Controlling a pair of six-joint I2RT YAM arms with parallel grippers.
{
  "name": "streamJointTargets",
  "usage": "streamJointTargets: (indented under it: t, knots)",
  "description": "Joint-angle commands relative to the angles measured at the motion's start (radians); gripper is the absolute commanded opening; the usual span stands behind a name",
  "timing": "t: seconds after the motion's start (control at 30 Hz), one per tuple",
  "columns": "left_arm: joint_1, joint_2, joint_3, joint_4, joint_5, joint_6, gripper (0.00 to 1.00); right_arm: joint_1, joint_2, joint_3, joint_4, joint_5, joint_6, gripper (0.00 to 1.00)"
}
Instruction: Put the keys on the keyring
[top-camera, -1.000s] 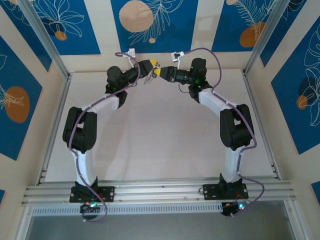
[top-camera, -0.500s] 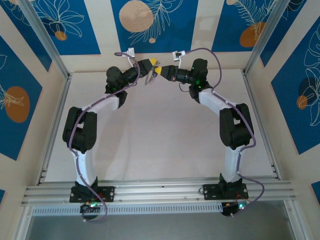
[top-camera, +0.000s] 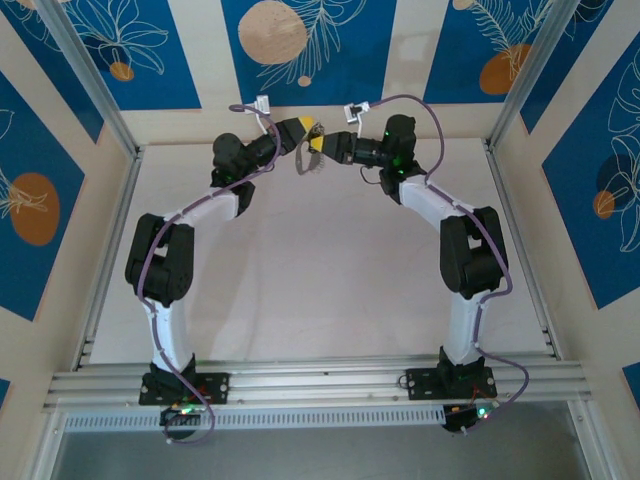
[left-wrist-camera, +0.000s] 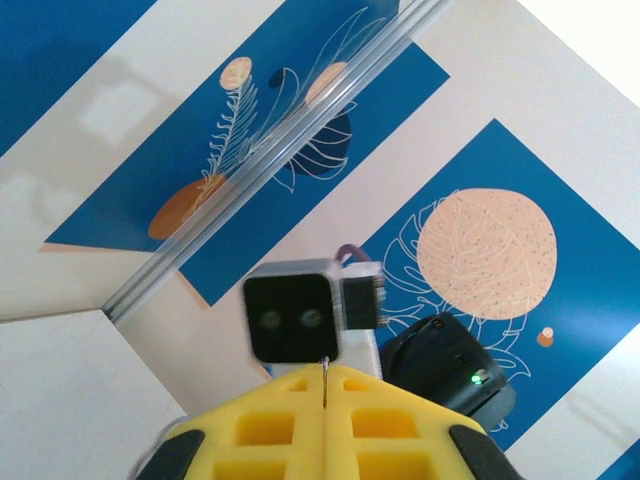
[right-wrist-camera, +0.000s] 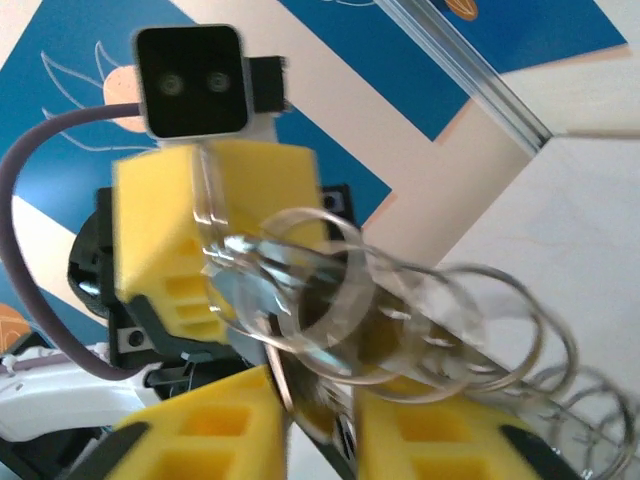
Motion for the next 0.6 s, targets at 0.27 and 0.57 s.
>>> streamJointTargets:
  t: [0.27,0.57]
  knots:
    - [-0.015,0.006,0.086,0.089,0.056,-0.011,0.0,-0.139,-0.198,-0.281,0.021,-0.03,-0.034,0.46]
    - [-0.032,0.022,0.106,0.12,0.076,-0.045,0.0,-0.144,-0.281,-0.175,-0.085,0.092,-0.036,0.47]
